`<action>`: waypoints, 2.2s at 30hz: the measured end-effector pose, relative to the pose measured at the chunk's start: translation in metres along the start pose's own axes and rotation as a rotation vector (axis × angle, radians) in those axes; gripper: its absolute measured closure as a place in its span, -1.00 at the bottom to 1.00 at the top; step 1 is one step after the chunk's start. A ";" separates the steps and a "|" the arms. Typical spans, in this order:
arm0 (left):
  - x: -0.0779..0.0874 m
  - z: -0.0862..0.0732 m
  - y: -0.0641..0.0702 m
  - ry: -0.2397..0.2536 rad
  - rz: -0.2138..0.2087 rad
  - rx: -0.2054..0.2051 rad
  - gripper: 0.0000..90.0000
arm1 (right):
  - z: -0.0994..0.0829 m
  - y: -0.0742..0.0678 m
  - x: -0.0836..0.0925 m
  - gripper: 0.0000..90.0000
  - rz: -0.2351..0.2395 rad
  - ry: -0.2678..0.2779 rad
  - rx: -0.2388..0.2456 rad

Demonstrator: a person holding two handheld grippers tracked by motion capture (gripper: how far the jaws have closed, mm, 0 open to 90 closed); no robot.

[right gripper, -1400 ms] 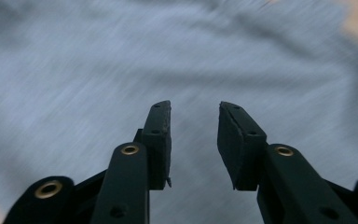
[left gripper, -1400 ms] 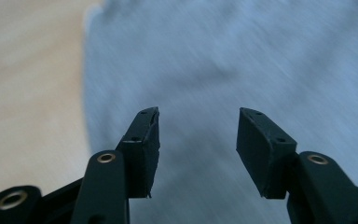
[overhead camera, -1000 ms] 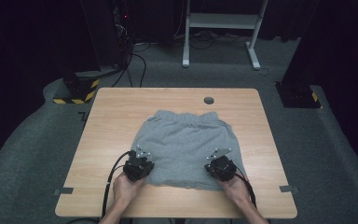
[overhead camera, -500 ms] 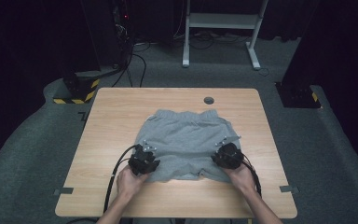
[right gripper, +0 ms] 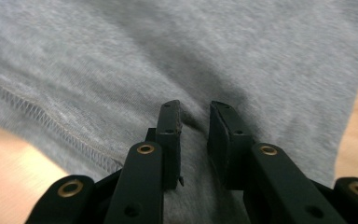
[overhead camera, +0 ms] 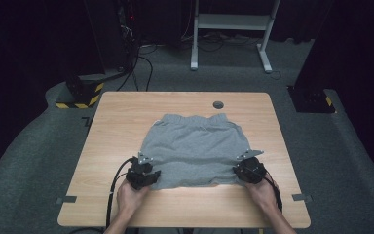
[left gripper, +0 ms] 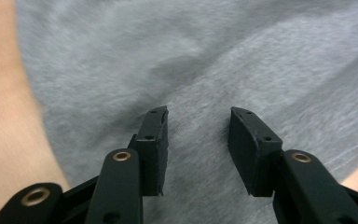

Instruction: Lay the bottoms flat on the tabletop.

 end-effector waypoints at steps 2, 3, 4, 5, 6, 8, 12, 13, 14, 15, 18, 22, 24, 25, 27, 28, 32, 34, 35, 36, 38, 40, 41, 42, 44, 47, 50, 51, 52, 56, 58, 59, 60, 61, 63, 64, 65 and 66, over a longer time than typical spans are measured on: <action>-0.003 0.007 -0.001 -0.009 -0.002 0.012 0.24 | 0.005 0.007 -0.002 0.63 0.005 -0.002 -0.020; -0.002 0.009 0.000 -0.016 -0.009 0.012 0.22 | 0.007 0.010 -0.003 0.59 0.015 -0.005 -0.033; 0.000 0.009 0.001 -0.014 -0.014 0.008 0.21 | 0.007 0.012 -0.002 0.56 0.018 -0.013 -0.044; 0.003 0.007 0.004 -0.005 -0.018 0.000 0.21 | 0.006 0.011 0.000 0.54 0.017 -0.009 -0.052; 0.008 0.005 0.006 -0.002 -0.020 -0.015 0.21 | 0.003 0.010 0.004 0.53 0.030 0.015 -0.051; 0.016 -0.003 0.011 0.009 -0.024 -0.034 0.21 | -0.006 0.002 0.015 0.53 0.046 0.061 -0.038; 0.032 -0.019 0.021 0.046 -0.057 -0.052 0.21 | -0.021 -0.018 0.034 0.55 0.051 0.123 0.026; 0.034 -0.022 0.024 0.052 -0.063 -0.056 0.21 | -0.024 -0.021 0.037 0.54 0.061 0.136 0.033; 0.035 -0.024 0.027 0.055 -0.070 -0.064 0.21 | -0.025 -0.024 0.038 0.54 0.067 0.143 0.043; 0.035 -0.024 0.029 0.053 -0.075 -0.071 0.21 | -0.026 -0.027 0.038 0.54 0.071 0.144 0.051; 0.028 -0.022 0.036 0.042 -0.081 -0.080 0.22 | -0.024 -0.030 0.029 0.47 0.076 0.131 0.052; 0.013 -0.015 0.040 0.055 -0.112 -0.050 0.29 | -0.017 -0.026 0.015 0.45 0.099 0.131 0.034; 0.006 -0.010 0.042 0.050 -0.119 -0.054 0.41 | -0.012 -0.026 0.012 0.71 0.108 0.115 0.046; 0.003 -0.008 0.042 0.040 -0.119 -0.056 0.47 | -0.010 -0.026 0.011 0.88 0.107 0.105 0.061; 0.001 -0.003 0.041 0.029 -0.113 -0.063 0.69 | -0.006 -0.027 0.013 1.00 0.092 0.111 0.098; 0.001 0.000 0.040 0.018 -0.109 -0.063 0.78 | -0.003 -0.026 0.014 1.00 0.100 0.105 0.098; 0.004 0.011 0.040 -0.004 -0.042 -0.103 0.93 | 0.006 -0.023 0.017 1.00 0.076 0.097 0.102; 0.006 0.013 0.040 0.007 -0.040 -0.106 0.93 | 0.009 -0.021 0.017 1.00 0.089 0.110 0.098; 0.007 0.013 0.040 0.012 -0.042 -0.107 0.93 | 0.009 -0.022 0.019 1.00 0.110 0.127 0.098; 0.009 0.013 0.040 0.016 -0.042 -0.108 0.93 | 0.008 -0.023 0.021 0.90 0.132 0.144 0.100; 0.010 0.012 0.039 0.014 -0.048 -0.110 0.93 | 0.006 -0.027 0.024 0.64 0.151 0.163 0.114; 0.010 0.012 0.039 0.011 -0.050 -0.115 0.93 | 0.001 -0.031 0.023 0.49 0.141 0.168 0.114; 0.010 0.012 0.038 0.011 -0.051 -0.117 0.93 | -0.001 -0.032 0.021 0.46 0.140 0.164 0.107; 0.011 0.012 0.038 0.011 -0.054 -0.116 0.94 | -0.002 -0.031 0.017 0.46 0.141 0.155 0.101; 0.012 0.013 0.037 0.016 -0.056 -0.115 0.94 | -0.001 -0.030 0.009 0.62 0.142 0.122 0.095; 0.015 0.015 0.036 0.026 -0.059 -0.114 0.94 | 0.004 -0.028 0.004 0.97 0.154 0.087 0.111; 0.019 0.017 0.032 0.033 -0.070 -0.103 0.94 | 0.009 -0.028 0.010 0.99 0.146 0.092 0.133; 0.020 0.018 0.031 0.035 -0.061 -0.106 0.94 | 0.011 -0.027 0.013 0.99 0.142 0.102 0.131; 0.021 0.020 0.030 0.037 -0.061 -0.102 0.94 | 0.013 -0.025 0.016 0.99 0.142 0.109 0.126; 0.016 0.029 0.025 0.013 -0.055 -0.085 0.94 | 0.022 -0.016 0.017 0.99 0.135 0.105 0.094; 0.007 0.032 0.024 -0.026 -0.038 -0.086 0.93 | 0.027 -0.012 0.007 0.98 0.127 0.049 0.076; 0.003 0.033 0.024 -0.038 -0.029 -0.089 0.93 | 0.028 -0.010 0.001 0.97 0.127 0.025 0.064; 0.001 0.033 0.025 -0.044 -0.015 -0.098 0.92 | 0.029 -0.010 -0.004 0.94 0.122 0.009 0.058; 0.000 0.032 0.026 -0.048 -0.007 -0.106 0.89 | 0.028 -0.010 -0.007 0.83 0.114 0.008 0.056; 0.001 0.030 0.028 -0.051 -0.002 -0.122 0.82 | 0.024 -0.012 -0.004 0.65 0.099 0.031 0.035; 0.002 0.028 0.029 -0.049 -0.007 -0.126 0.80 | 0.022 -0.013 -0.001 0.63 0.088 0.044 0.036; 0.003 0.026 0.028 -0.047 -0.005 -0.129 0.80 | 0.019 -0.014 0.004 0.61 0.078 0.061 0.038; 0.004 0.025 0.028 -0.050 -0.010 -0.130 0.80 | 0.015 -0.015 0.009 0.60 0.072 0.079 0.047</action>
Point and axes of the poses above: each handheld gripper's, and its own axes: x roughly backward along the jaws, z roughly out of its top, y roughly to its right, the point moved 1 cm from there along -x, roughly forward along the jaws, and after that the axes turned 15 degrees about -y, right-handed, at the moved point
